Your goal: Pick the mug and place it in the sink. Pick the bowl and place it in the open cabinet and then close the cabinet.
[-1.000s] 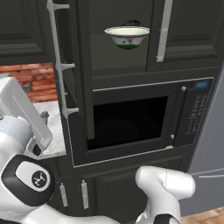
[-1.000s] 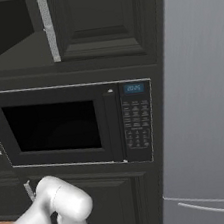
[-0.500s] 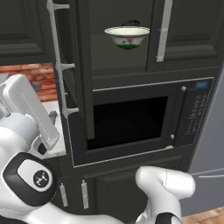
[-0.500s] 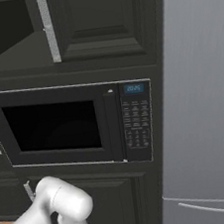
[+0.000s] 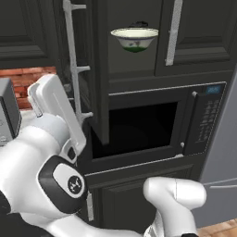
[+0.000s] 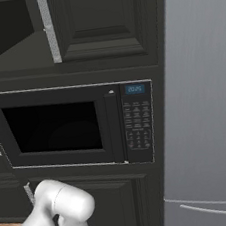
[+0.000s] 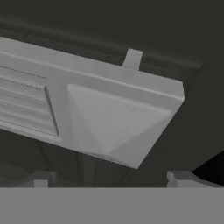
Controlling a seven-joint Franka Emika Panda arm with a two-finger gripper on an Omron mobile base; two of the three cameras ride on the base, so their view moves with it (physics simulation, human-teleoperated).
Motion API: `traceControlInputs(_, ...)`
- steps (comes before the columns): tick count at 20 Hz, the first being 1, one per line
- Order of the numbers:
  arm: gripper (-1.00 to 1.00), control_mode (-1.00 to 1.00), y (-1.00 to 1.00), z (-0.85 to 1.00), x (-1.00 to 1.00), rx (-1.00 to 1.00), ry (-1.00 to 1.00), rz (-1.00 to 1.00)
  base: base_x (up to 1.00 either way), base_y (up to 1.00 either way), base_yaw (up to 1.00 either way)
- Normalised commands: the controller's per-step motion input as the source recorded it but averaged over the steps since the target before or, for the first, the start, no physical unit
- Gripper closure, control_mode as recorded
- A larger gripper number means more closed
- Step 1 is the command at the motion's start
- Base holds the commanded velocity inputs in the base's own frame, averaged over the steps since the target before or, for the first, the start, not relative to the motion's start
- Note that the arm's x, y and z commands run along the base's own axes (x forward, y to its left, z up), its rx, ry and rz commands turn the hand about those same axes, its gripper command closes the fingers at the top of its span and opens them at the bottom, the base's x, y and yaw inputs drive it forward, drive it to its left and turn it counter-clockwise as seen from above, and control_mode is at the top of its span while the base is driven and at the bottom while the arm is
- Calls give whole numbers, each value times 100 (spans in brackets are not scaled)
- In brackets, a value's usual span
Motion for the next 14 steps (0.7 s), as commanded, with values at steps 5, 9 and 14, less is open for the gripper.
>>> traceControlInputs(5,-100,-100,-64,0,0,0,0,0,0,0,0)
traceControlInputs(9,-100,-100,-57,0,7,0,0,0,0,0,0)
traceControlInputs(14,-100,-100,-54,0,38,0,0,6,0,0,0)
